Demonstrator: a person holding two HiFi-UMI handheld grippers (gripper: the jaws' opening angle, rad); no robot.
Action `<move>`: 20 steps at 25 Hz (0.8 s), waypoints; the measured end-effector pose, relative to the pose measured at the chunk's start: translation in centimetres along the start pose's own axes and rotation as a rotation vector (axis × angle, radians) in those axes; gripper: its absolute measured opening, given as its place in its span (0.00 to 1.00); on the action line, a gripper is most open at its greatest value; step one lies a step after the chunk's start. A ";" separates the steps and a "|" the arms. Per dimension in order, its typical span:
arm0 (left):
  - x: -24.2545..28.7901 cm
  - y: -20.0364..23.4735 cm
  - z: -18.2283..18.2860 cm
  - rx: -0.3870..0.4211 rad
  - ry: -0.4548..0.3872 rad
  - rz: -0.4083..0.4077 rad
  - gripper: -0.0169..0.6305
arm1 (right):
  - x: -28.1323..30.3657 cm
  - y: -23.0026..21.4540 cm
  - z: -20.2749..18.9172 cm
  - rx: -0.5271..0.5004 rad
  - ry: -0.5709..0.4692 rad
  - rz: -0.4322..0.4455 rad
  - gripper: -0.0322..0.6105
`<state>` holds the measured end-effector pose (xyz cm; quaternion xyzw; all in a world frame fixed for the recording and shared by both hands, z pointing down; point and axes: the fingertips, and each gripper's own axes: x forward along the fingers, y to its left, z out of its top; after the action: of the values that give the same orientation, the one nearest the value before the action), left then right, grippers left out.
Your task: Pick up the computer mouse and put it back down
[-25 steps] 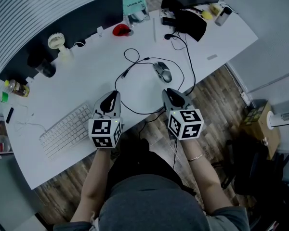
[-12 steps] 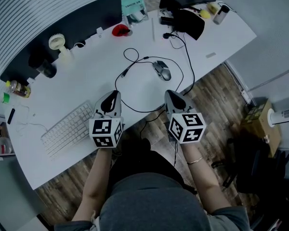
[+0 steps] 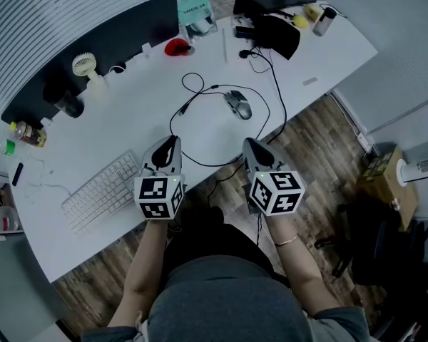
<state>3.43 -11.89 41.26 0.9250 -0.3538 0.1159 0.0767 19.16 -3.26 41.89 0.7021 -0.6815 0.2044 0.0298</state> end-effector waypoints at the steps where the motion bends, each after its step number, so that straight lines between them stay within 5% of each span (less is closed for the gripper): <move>1: 0.0 -0.1 0.0 0.001 -0.001 -0.001 0.08 | -0.1 0.0 0.0 -0.004 0.002 0.000 0.05; 20: -1.0 -0.4 -0.3 0.000 -0.003 -0.007 0.08 | -0.6 0.4 -0.3 -0.024 0.014 -0.020 0.05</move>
<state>2.96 -10.90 41.24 0.9264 -0.3504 0.1143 0.0766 18.71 -2.60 41.85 0.7070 -0.6766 0.2009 0.0451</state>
